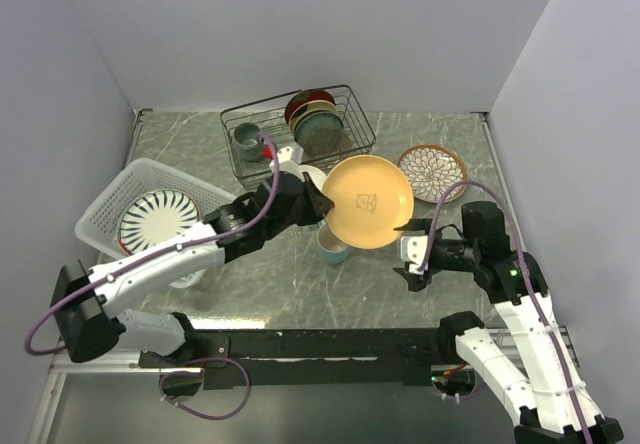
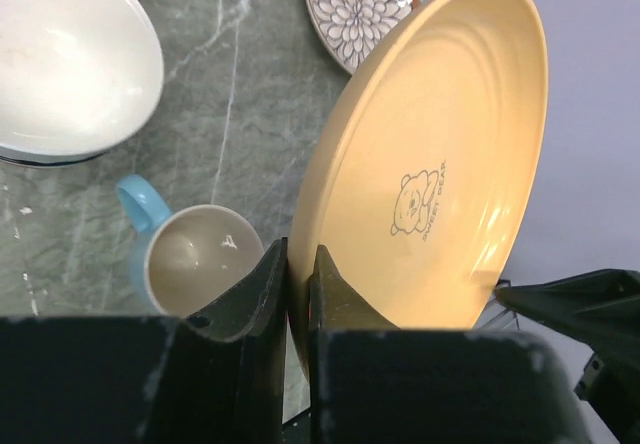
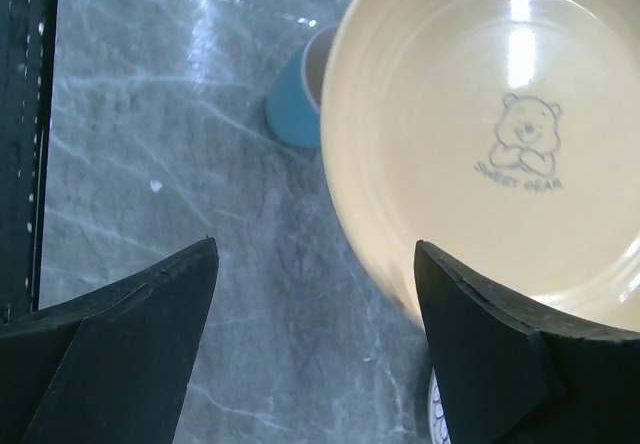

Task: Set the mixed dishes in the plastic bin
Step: Pick up the plate at the center of the board, then place the plate in the plastic bin.

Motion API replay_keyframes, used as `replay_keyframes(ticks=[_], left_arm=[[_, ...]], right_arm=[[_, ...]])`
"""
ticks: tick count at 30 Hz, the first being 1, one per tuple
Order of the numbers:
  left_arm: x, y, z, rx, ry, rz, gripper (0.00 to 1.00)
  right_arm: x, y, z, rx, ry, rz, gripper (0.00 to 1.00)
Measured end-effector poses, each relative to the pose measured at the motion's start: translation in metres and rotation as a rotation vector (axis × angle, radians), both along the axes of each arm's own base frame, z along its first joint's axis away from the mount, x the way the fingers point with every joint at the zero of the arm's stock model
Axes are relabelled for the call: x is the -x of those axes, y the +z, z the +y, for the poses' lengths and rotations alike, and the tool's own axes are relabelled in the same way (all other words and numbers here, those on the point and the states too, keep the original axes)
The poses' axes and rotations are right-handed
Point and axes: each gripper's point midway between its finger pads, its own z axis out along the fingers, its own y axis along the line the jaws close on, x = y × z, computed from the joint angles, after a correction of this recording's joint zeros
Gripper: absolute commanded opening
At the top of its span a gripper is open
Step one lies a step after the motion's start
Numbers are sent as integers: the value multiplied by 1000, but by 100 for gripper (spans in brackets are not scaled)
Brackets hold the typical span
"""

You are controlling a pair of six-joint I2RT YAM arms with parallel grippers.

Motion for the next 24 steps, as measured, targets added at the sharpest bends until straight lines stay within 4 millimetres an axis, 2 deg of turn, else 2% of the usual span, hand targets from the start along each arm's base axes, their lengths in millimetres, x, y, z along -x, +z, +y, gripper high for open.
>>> replay_keyframes(ticks=[4, 10, 16, 20, 24], left_arm=[[-3, 10, 18, 25, 15, -30, 1], [-1, 12, 52, 31, 42, -66, 1], [3, 27, 87, 43, 80, -133, 1], [1, 42, 114, 51, 135, -179, 1], [-1, 49, 141, 49, 207, -206, 1]], right_arm=[[-2, 27, 3, -75, -54, 12, 96], [-9, 66, -1, -200, -174, 26, 100], [-35, 88, -16, -367, -365, 98, 100], [-55, 87, -27, -492, -467, 183, 100], [-72, 69, -35, -585, -525, 307, 100]])
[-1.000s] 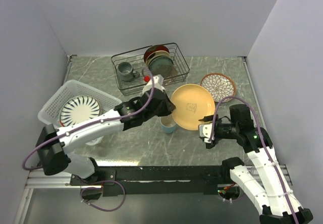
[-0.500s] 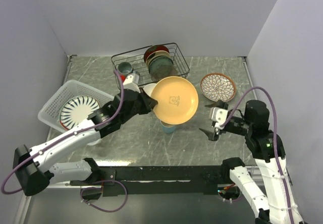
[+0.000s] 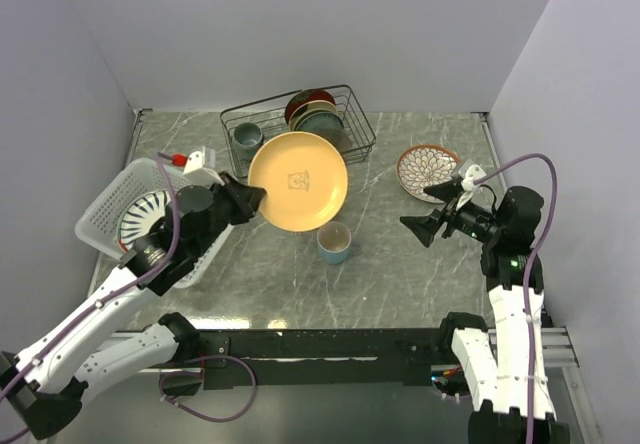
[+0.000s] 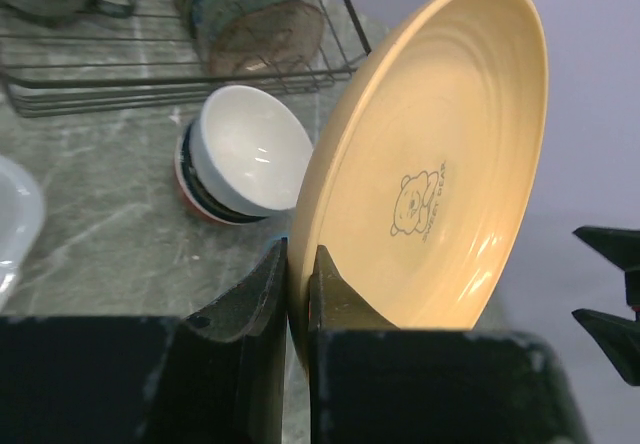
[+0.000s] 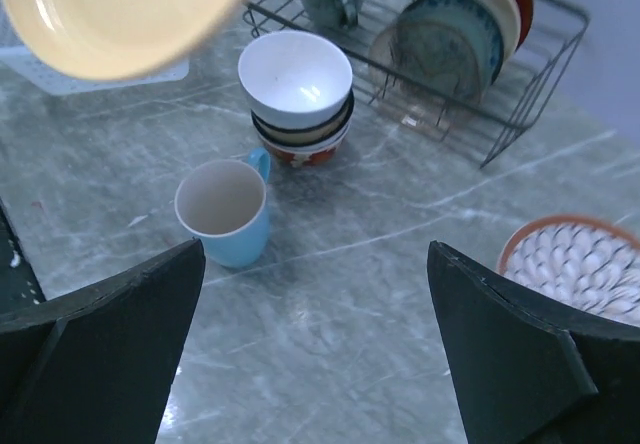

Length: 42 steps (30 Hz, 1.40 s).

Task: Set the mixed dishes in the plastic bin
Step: Place the plate in the plastic bin.

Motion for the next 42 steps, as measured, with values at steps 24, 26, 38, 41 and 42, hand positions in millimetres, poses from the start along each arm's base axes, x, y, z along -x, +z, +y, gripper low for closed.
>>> replay_keyframes(ticks=[24, 26, 38, 41, 42], left_arm=[[-7, -20, 164, -123, 575, 64, 1], [-12, -23, 179, -107, 615, 84, 1], [-22, -71, 237, 121, 713, 216, 1], [-17, -93, 246, 188, 745, 264, 1], [-15, -99, 249, 213, 757, 279, 1]], right_arm=[[-12, -35, -13, -68, -61, 52, 100], [-14, -36, -15, -62, -71, 47, 100], [-16, -38, -19, -45, -93, 43, 100], [-16, -38, -19, -42, -93, 41, 100], [-16, -38, -19, -41, -94, 40, 100]])
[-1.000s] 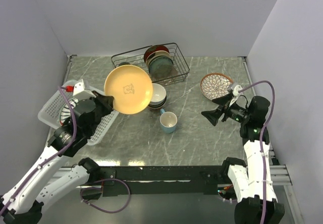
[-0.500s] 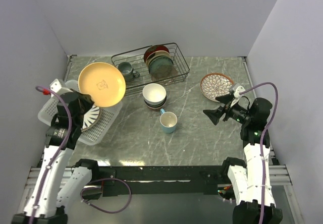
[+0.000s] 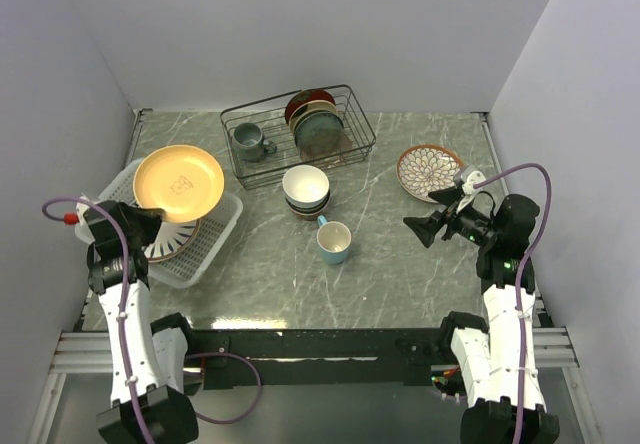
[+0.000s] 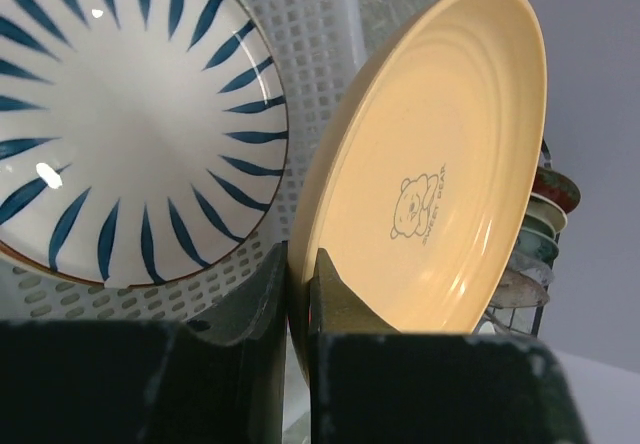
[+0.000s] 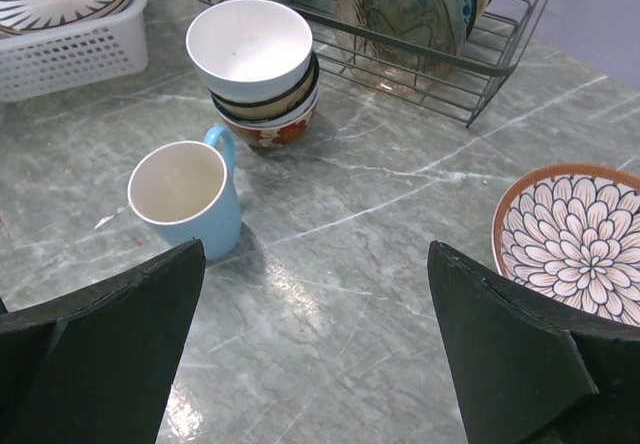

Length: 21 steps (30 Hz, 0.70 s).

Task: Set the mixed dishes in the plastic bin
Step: Place the plate in the plastic bin.

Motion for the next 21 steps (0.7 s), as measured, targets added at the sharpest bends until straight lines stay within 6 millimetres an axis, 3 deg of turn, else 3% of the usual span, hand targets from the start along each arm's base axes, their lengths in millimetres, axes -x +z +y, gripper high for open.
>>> replay_keyframes(ticks=[4, 13, 21], left_arm=[[5, -16, 9, 77, 56, 10, 1], [10, -20, 27, 109, 149, 12, 1], [15, -40, 41, 114, 229, 95, 1]], right_arm=[[0, -1, 0, 0, -1, 3, 100], [-1, -1, -1, 3, -5, 4, 100], [-2, -2, -2, 4, -13, 6, 100]])
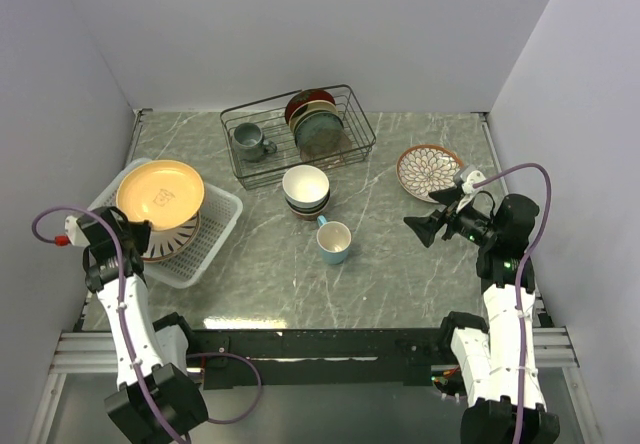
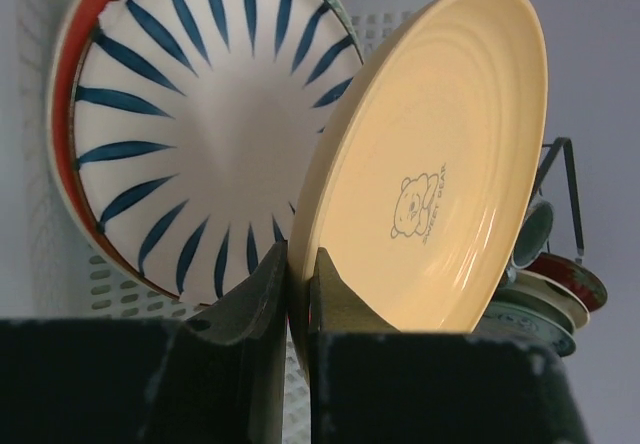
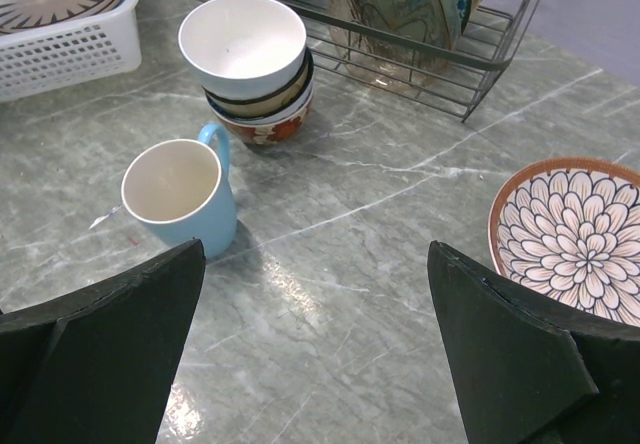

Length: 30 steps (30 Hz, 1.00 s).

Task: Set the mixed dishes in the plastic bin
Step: Place the plate in the plastic bin.

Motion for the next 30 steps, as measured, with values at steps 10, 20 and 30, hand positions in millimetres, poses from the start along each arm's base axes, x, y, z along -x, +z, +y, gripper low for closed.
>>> replay_keyframes(ticks=[10, 20, 30], left_arm=[[6, -18, 8, 2, 47, 68, 1], [12, -44, 7, 38, 53, 140, 5], [11, -52, 11, 47, 63, 168, 10]], right_arm=[[-1, -1, -1, 1, -6, 4, 100], [-1, -2, -1, 2, -9, 10, 100], [-1, -3, -2, 3, -14, 14, 100]])
